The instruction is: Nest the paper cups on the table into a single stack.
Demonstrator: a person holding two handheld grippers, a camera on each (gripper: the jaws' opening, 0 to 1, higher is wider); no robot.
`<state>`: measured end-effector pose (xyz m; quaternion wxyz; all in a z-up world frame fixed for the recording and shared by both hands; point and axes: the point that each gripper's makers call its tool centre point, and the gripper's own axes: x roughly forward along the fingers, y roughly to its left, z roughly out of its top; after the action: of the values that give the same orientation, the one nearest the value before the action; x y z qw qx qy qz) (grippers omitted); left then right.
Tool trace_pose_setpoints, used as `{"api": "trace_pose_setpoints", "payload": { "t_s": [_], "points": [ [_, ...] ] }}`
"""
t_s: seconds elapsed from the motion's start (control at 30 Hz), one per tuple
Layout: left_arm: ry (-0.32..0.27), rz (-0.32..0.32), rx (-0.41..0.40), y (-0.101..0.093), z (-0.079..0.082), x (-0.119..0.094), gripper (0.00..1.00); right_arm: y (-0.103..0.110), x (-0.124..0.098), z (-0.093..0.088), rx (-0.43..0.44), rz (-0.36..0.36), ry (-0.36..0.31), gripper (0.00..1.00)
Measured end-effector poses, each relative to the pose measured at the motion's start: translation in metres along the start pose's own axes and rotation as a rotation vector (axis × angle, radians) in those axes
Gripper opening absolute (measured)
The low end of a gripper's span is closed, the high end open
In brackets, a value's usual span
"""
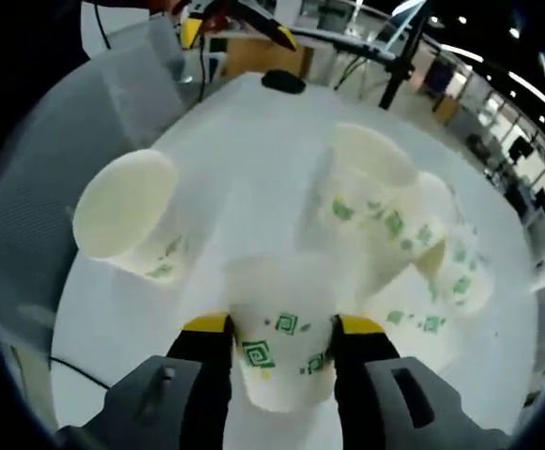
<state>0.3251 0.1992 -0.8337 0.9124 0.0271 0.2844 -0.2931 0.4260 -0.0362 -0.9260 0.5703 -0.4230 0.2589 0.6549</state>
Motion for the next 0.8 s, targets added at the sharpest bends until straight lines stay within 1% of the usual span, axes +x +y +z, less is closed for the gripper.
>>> {"api": "trace_pose_setpoints", "payload": {
  "t_s": [0.07,0.2,0.33,0.43,0.67,0.8],
  "points": [
    [-0.003,-0.006,0.004,-0.002,0.001,0.002,0.98,0.000,0.000,0.003,0.041,-0.001,-0.021,0.39],
    [-0.010,-0.012,0.010,-0.003,0.004,0.003,0.98,-0.004,-0.002,0.008,0.062,-0.020,-0.044,0.39],
    [-0.025,-0.020,0.035,-0.004,0.009,0.005,0.98,-0.010,-0.008,0.015,0.087,-0.041,-0.075,0.39],
    [-0.033,-0.023,0.049,-0.004,0.012,0.005,0.98,-0.016,-0.013,0.022,0.118,-0.062,-0.112,0.38],
    [-0.043,-0.031,0.070,0.000,0.019,0.009,0.98,-0.032,-0.029,0.031,0.201,-0.117,-0.184,0.38],
    [-0.067,-0.042,0.089,0.000,0.027,0.013,0.98,-0.038,-0.039,0.034,0.234,-0.146,-0.219,0.38]
  ]
}}
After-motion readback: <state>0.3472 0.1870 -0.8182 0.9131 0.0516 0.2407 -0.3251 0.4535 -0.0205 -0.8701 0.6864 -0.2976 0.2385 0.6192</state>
